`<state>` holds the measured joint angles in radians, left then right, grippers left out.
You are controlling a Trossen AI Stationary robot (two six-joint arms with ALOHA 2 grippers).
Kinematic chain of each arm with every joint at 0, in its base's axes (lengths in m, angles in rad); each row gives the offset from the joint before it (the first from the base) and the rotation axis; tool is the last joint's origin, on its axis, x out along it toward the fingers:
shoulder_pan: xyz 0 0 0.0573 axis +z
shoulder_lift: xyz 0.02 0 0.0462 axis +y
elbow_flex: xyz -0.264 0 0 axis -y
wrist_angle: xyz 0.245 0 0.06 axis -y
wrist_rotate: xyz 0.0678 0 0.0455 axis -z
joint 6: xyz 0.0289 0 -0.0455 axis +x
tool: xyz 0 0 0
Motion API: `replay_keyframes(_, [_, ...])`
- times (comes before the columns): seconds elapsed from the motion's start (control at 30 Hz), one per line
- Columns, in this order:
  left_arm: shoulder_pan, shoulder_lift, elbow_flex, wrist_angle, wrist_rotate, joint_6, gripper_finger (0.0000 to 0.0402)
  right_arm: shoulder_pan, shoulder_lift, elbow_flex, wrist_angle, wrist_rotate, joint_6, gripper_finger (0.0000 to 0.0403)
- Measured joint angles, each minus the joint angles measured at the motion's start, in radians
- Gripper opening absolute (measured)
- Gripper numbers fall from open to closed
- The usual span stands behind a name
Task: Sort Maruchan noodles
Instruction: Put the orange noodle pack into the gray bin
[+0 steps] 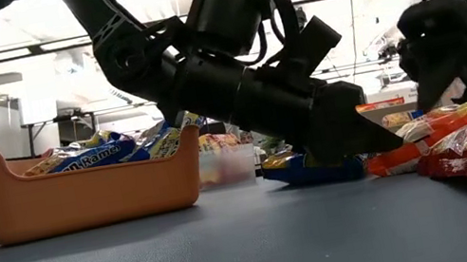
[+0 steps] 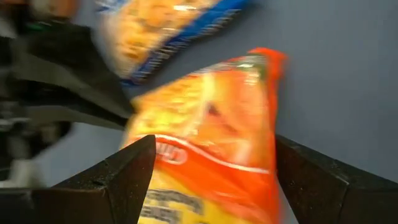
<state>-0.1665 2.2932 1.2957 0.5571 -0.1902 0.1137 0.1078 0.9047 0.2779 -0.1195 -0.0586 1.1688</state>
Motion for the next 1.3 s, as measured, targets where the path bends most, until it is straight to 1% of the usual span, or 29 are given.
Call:
replay_keyframes(0.13, [0.0, 0.0, -0.002, -0.005, 0.0, 0.0, 0.0038, 0.0, 0.0, -0.083, 0.252, -0.027, 0.057, 0.0302])
replay_keyframes(0.2, [0.0, 0.0, -0.002, -0.007, -0.001, 0.0, 0.0038, 0.0, 0.0, -0.104, 0.325, -0.036, 0.076, 0.0299])
replay_keyframes(0.23, [0.0, 0.0, -0.002, -0.008, -0.001, 0.0, 0.0038, 0.0, 0.0, -0.107, 0.334, -0.038, 0.077, 0.0296])
replay_keyframes(0.33, [0.0, 0.001, -0.002, -0.007, -0.001, 0.0, 0.0038, 0.0, 0.0, -0.106, 0.333, -0.039, 0.072, 0.0281])
replay_keyframes(0.4, [0.0, 0.001, -0.002, -0.007, -0.001, 0.0, 0.0038, 0.0, 0.002, -0.102, 0.33, -0.039, 0.07, 0.0263])
replay_keyframes(0.53, [-0.001, 0.001, -0.003, -0.006, 0.0, 0.0, 0.0038, 0.0, 0.002, -0.095, 0.323, -0.038, 0.07, 0.0212])
replay_keyframes(0.7, [-0.001, -0.002, -0.003, -0.002, 0.004, 0.001, 0.0038, 0.0, 0.002, -0.094, 0.328, -0.04, 0.07, 0.0136])
replay_keyframes(0.77, [-0.001, -0.009, -0.003, -0.007, 0.006, 0.008, 0.0038, 0.0, 0.002, -0.094, 0.328, -0.039, 0.065, 0.0113])
replay_keyframes(0.87, [-0.001, -0.025, -0.005, -0.019, 0.008, 0.037, 0.0038, 0.001, 0.001, -0.088, 0.327, -0.039, 0.043, 0.0089])
replay_keyframes(1.03, [0.001, -0.076, -0.008, -0.066, -0.007, 0.08, 0.0038, 0.001, -0.007, -0.068, 0.321, -0.026, -0.003, 0.0063])
replay_keyframes(1.17, [0.001, -0.133, -0.008, -0.136, -0.015, 0.108, 0.0038, 0.001, -0.015, -0.032, 0.303, -0.023, -0.046, 0.006])
replay_keyframes(1.3, [-0.001, -0.215, -0.009, -0.236, -0.056, 0.139, 0.0038, -0.003, -0.016, 0.035, 0.254, -0.004, -0.104, 0.006])
